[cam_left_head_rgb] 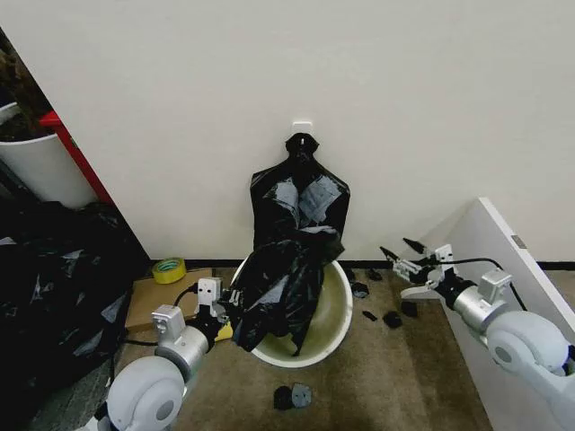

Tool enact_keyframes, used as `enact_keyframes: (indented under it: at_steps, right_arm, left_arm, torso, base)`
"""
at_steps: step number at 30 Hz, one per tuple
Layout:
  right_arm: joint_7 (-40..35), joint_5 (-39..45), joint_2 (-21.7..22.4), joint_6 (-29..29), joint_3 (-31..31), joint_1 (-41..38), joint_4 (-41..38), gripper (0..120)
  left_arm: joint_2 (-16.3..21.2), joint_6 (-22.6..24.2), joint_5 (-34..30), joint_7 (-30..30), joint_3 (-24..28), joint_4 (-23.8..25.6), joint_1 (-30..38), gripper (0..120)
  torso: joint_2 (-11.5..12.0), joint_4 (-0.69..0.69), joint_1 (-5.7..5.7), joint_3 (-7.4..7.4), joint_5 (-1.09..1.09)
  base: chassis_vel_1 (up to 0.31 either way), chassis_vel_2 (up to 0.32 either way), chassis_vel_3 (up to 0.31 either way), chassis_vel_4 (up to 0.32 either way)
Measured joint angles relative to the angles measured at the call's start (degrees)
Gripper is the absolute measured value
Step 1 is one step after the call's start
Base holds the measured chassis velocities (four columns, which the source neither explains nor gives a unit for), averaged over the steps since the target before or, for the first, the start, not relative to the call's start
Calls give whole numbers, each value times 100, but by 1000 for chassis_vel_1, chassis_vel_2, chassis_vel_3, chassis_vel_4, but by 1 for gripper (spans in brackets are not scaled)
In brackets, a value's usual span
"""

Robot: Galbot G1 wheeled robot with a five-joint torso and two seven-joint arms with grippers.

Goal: Place the garbage bag over the trash bin.

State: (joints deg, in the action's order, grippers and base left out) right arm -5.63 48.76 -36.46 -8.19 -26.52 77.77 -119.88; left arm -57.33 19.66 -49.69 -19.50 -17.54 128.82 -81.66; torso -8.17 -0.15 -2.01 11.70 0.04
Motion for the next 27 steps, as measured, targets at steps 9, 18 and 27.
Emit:
enact_keyframes:
  at_steps: [9, 18, 27]
  right_arm:
    - [-1439, -106, -527, -1092, 622, 499, -2246, 100]
    - [-1473, 705, -935, -1343, 1185, 679, -2403, 100]
    - [-1541, 781, -1460, -1443, 1721, 455, -2305, 100]
  left_arm:
    - [-473, -94, -357, -746, 345, -330, 190, 1]
    - [-492, -104, -282, -778, 802, -478, 347, 1]
    - [-416, -101, -49, -666, 1006, -435, 266, 1]
  torso:
    - [-1, 0, 0, -1, -2]
    - [-1, 1, 0, -1, -1]
    - [-1, 1, 0, -1, -2]
  base:
    - [0, 0, 0, 0]
    - [0, 0, 0, 0]
    - [0, 0, 0, 0]
